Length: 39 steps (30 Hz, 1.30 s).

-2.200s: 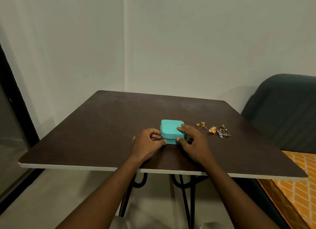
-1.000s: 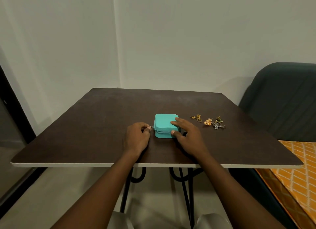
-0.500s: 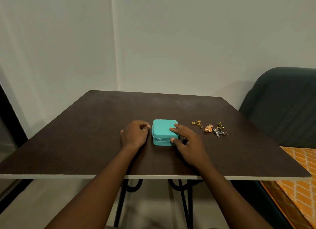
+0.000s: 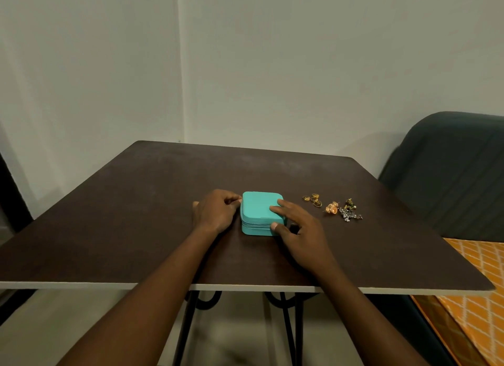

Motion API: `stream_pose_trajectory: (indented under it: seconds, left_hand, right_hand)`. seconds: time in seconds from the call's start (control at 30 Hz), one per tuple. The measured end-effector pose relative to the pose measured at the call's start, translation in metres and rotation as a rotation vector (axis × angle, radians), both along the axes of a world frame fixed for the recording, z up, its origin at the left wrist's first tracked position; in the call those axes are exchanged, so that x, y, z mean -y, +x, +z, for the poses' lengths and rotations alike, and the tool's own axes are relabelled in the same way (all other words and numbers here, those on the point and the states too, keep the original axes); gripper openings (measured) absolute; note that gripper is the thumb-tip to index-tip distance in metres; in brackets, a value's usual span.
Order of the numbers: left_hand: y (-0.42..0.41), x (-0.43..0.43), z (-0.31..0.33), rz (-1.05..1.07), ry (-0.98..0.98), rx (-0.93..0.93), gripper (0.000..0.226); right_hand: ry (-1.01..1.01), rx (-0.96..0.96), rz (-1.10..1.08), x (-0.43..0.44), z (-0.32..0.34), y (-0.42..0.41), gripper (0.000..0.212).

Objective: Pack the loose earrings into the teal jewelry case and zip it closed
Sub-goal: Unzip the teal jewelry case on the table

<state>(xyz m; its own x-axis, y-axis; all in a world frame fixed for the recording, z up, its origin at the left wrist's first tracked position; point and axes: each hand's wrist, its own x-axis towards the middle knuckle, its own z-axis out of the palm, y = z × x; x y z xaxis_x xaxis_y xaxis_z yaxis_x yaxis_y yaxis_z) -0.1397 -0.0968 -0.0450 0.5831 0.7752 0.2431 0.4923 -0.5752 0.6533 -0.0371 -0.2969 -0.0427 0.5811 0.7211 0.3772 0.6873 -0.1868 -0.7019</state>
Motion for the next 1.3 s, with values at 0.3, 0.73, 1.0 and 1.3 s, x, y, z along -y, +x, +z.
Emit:
stream_pose_trajectory:
  seconds: [0.3,0.73,1.0,1.3]
  left_hand:
    - [-0.010,0.011,0.002,-0.085,-0.174,0.251,0.020]
    - [-0.031,0.031,0.004,-0.269,-0.332,0.460,0.020]
    - [-0.029,0.032,0.006,-0.231,-0.282,0.476,0.011]
    - [-0.029,0.034,0.008,-0.270,-0.316,0.473,0.016]
  right_hand:
    - [-0.011,0.016,0.003,0.004,0.007,-0.006,0.043]
    - [0.118,-0.134,-0.024,0.005,0.010,-0.008,0.045]
    - [0.191,-0.171,-0.058,0.003,0.007,-0.003,0.021]
    - [0.100,-0.143,0.006,0.002,0.009,-0.004,0.059]
